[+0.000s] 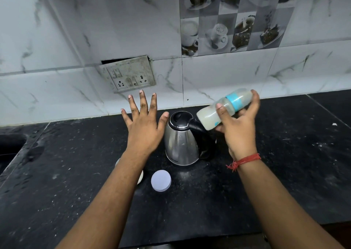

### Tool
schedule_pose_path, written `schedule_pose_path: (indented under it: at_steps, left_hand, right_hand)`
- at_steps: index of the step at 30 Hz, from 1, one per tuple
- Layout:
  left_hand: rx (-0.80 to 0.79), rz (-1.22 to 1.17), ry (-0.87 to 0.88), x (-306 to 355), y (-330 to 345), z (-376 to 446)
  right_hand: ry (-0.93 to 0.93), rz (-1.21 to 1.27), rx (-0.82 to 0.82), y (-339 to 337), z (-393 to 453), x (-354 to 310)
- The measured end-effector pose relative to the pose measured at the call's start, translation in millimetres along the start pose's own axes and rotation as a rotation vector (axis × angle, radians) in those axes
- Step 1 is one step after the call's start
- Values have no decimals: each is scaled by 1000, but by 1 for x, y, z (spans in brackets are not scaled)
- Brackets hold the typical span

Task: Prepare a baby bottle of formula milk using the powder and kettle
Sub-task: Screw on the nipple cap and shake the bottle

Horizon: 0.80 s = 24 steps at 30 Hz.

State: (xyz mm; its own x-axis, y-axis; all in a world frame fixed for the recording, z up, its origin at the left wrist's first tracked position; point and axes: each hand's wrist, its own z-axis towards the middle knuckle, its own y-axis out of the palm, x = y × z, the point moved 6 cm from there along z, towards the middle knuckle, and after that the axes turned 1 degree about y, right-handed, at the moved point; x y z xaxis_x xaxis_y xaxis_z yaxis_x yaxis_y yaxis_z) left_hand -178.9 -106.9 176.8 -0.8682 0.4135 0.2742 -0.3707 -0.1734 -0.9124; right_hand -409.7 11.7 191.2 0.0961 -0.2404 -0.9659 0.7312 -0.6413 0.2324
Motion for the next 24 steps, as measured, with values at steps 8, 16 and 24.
schedule_pose_path:
  at_steps: [8, 16, 24]
  left_hand:
    - [-16, -31, -7, 2, 2, -1]
    - [-13, -42, -17, -2, 3, 0]
    - [-11, -44, -9, 1, 4, 3]
  right_hand:
    - [76, -229, -307, 17, -13, 19]
    - [21, -38, -75, 0, -3, 8]
    - [91, 35, -111, 0, -3, 16]
